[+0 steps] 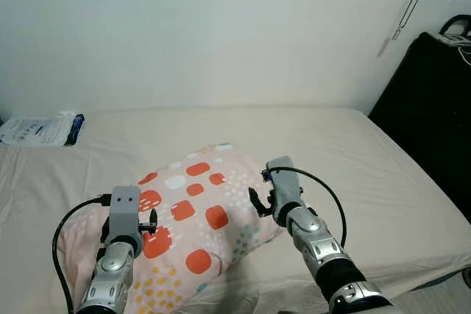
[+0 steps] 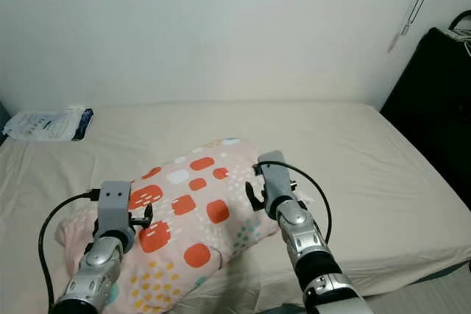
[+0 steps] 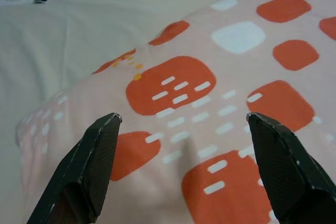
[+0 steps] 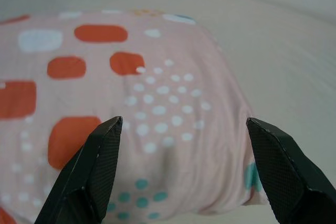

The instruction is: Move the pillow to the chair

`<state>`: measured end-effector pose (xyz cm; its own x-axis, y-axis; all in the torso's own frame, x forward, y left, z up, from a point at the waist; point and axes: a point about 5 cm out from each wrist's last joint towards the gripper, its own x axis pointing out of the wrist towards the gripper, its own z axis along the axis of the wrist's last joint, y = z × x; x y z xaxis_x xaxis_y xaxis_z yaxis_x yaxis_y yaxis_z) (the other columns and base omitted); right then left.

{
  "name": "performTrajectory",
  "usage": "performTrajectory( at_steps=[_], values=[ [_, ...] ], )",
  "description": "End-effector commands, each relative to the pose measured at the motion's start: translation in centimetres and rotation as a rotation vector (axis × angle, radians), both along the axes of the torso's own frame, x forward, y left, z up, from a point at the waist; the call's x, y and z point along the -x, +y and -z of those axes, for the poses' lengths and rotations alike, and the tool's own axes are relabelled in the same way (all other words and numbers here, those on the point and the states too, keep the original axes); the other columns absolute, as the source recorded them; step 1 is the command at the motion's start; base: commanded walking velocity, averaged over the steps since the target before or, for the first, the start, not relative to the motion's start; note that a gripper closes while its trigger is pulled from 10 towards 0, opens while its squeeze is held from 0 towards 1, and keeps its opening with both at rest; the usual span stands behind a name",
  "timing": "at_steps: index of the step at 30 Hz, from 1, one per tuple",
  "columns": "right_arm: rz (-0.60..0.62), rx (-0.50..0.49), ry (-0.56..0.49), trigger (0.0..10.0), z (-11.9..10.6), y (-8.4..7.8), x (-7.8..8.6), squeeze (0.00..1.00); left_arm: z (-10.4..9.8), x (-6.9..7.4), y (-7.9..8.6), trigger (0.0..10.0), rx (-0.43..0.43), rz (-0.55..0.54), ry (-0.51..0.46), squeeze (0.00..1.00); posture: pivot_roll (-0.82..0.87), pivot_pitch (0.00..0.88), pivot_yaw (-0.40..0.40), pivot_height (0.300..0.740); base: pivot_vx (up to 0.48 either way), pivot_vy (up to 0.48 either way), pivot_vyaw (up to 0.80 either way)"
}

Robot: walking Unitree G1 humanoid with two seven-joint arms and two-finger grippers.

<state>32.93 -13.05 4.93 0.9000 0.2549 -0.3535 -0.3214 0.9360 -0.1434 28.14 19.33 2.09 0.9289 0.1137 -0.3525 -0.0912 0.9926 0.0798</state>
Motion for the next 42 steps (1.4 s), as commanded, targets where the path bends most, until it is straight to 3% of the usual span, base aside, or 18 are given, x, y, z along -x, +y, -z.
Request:
performTrajectory(
  at_steps=[1, 3, 5, 9, 17, 20, 24, 29, 37, 41, 42],
  values=[
    [0.016, 0.030, -0.004, 10.0, 0.1, -1.7, 0.0, 0.00, -0.6, -1.0, -1.6, 10.0, 0.002, 0.067, -0.009, 0.00, 0.00, 0.000, -0.079, 0.740, 0.000, 0.000, 0.00],
    [0.078, 0.061, -0.004, 10.0, 0.1, -3.3, 0.1, 0.00, -0.3, -1.2, -3.1, 10.0, -0.048, 0.163, 0.016, 0.00, -0.01, 0.000, -0.053, 0.740, 0.000, 0.000, 0.00],
    [0.078, 0.061, -0.004, 10.0, 0.1, -3.3, 0.1, 0.00, -0.3, -1.2, -3.1, 10.0, -0.048, 0.163, 0.016, 0.00, -0.01, 0.000, -0.053, 0.740, 0.000, 0.000, 0.00],
    [0.161, 0.046, -0.056, 10.0, -0.8, -5.2, -0.1, 0.00, -0.4, -1.7, -5.4, 10.0, -0.115, 0.294, 0.012, 0.00, -0.06, 0.000, 0.039, 0.740, 0.000, 0.000, 0.00],
    [0.224, 0.056, -0.062, 10.0, -0.6, -7.6, 1.0, 0.00, 0.2, -0.9, -7.5, 10.0, -0.054, 0.305, 0.036, 0.00, -0.08, 0.000, 0.067, 0.740, 0.000, 0.000, 0.00],
    [0.228, 0.074, -0.055, 10.0, -0.2, -8.5, 1.8, 0.00, 0.8, -0.1, -8.9, 10.0, -0.030, 0.345, 0.057, 0.00, -0.09, 0.000, 0.099, 0.740, 0.000, 0.000, 0.00],
    [0.261, 0.061, -0.058, 10.0, -0.1, -8.9, 2.2, 0.00, 1.3, 0.5, -9.5, 10.0, -0.032, 0.393, 0.077, 0.00, -0.10, 0.002, 0.121, 0.740, 0.000, 0.000, 0.00],
    [0.291, 0.033, -0.062, 10.0, -0.1, -9.2, 2.4, 0.00, 1.4, 0.6, -9.6, 10.0, -0.039, 0.407, 0.085, 0.00, -0.11, 0.000, 0.122, 0.740, 0.000, 0.000, 0.00],
    [0.273, 0.002, -0.051, 10.0, 0.0, -7.9, 2.4, 0.00, 1.8, 0.4, -7.7, 10.0, -0.041, 0.305, 0.133, 0.00, -0.10, 0.006, 0.079, 0.740, 0.000, 0.000, 0.00],
    [0.264, -0.013, -0.063, 10.0, -0.4, -7.4, 1.9, 0.00, 2.1, 0.9, -7.6, 10.0, -0.015, 0.309, 0.149, 0.00, -0.10, 0.004, 0.065, 0.740, 0.000, 0.000, 0.00],
    [0.241, -0.032, -0.066, 10.0, -0.4, -6.9, 1.9, 0.00, 2.5, 1.6, -7.6, 10.0, -0.012, 0.321, 0.163, 0.00, -0.08, 0.000, 0.014, 0.740, 0.000, 0.000, 0.00]
  ],
)
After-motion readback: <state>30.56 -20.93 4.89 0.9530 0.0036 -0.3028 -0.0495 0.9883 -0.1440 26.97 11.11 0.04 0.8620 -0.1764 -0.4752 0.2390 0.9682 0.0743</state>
